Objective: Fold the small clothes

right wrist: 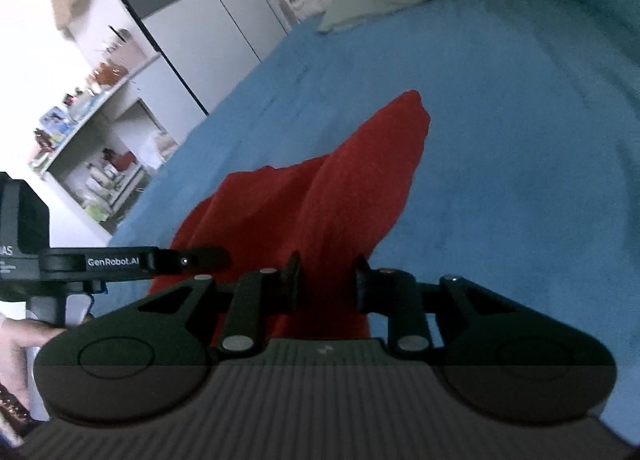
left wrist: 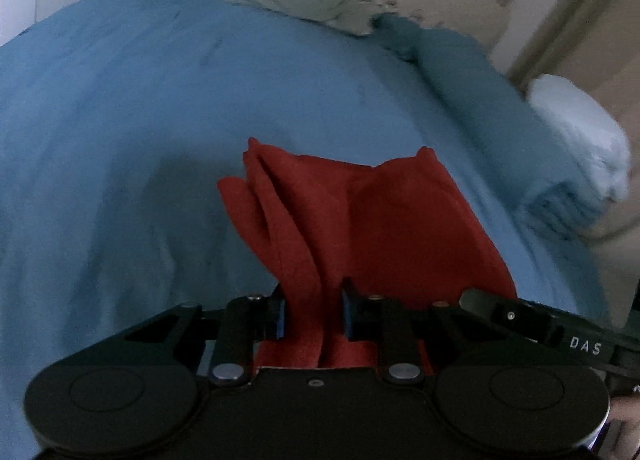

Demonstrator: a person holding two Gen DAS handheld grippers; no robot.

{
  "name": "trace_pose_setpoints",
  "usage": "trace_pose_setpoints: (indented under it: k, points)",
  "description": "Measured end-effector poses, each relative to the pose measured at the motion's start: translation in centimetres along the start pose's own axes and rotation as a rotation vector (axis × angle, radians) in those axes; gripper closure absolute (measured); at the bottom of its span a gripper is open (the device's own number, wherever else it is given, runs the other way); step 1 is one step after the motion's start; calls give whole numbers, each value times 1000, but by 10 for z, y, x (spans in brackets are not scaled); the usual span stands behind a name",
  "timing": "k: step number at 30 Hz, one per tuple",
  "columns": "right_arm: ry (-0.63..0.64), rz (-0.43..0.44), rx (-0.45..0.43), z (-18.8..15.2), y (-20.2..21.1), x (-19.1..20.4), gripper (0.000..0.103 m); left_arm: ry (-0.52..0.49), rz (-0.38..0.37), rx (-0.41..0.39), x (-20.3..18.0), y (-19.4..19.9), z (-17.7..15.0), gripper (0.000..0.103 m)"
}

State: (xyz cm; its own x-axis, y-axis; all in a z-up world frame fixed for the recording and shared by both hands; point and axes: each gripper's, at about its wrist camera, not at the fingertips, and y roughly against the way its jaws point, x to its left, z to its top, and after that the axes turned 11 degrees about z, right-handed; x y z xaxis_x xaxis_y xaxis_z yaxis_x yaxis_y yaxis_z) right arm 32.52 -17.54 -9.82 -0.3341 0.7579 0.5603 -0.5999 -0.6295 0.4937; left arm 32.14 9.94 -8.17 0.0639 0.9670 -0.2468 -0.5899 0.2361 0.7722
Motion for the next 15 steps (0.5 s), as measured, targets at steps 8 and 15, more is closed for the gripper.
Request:
trace_pose_setpoints:
  k: [8, 15]
  points:
    - [-11, -69, 7, -88, 114, -8, 63, 21, -23, 59, -38, 14, -113, 74]
    - [-14, -162, 38, -163, 113, -49, 52, -54, 112, 36, -40, -1, -154, 41]
